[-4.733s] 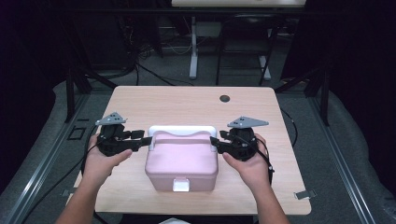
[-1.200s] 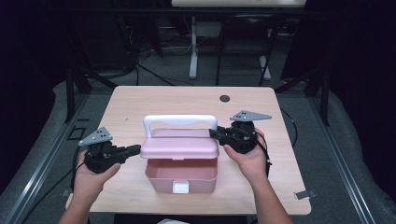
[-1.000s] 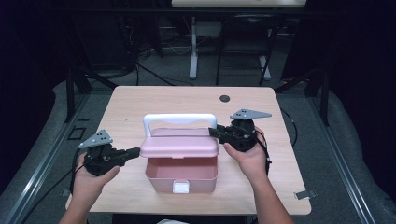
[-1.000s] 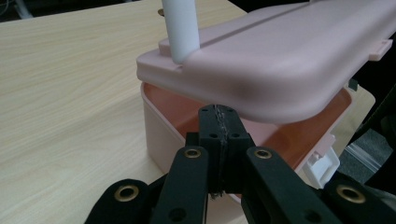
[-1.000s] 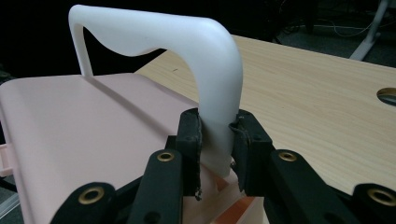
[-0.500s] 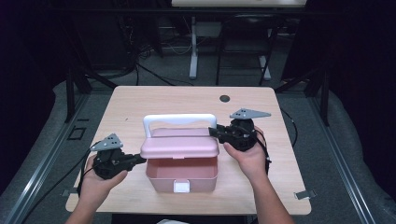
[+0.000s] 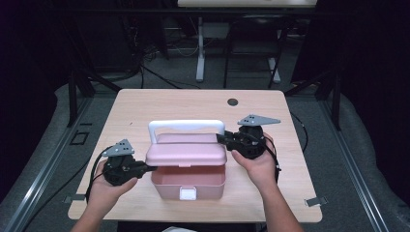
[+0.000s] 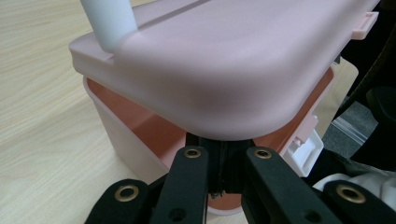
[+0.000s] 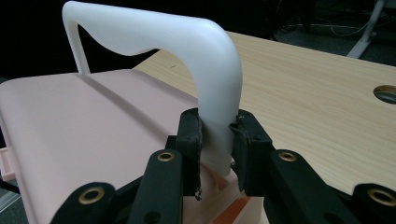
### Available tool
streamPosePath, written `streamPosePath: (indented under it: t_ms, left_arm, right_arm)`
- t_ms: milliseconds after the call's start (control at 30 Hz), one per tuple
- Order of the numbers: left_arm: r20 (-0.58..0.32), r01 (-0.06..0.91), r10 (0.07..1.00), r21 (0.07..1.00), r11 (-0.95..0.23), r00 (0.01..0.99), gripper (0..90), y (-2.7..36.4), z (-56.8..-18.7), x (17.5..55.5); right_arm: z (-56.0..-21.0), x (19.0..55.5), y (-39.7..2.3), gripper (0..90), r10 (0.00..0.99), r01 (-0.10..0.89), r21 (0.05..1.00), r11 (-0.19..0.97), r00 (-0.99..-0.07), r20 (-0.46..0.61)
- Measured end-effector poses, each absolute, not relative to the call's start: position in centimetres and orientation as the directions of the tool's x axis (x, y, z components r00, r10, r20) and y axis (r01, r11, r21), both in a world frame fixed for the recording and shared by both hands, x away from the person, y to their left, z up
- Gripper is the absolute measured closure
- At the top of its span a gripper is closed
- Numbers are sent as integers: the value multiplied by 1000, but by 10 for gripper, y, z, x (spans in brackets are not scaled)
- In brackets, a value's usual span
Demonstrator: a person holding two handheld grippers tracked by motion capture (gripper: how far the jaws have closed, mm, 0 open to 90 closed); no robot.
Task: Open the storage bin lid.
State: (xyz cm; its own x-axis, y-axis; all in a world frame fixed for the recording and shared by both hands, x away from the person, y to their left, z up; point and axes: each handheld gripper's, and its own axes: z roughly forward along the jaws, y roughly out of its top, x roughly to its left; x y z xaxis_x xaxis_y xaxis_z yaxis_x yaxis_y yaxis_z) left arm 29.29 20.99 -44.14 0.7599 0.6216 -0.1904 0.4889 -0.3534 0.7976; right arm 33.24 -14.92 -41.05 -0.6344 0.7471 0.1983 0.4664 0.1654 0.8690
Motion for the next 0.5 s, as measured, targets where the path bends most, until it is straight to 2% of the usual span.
streamPosePath:
  t_ms: [200,367,500]
  left_arm:
    - [-191,484,612,798,-359,768,897,207,-441,294]
    - [-156,462,607,798,-387,779,897,203,-439,292]
    - [-162,463,606,800,-382,779,897,205,-438,293]
  right_arm:
    - [-412,332,-152,735,750,475,865,163,-629,204]
    - [-414,333,-153,731,751,481,862,157,-625,212]
    - [-414,333,-154,701,752,480,864,151,-623,215]
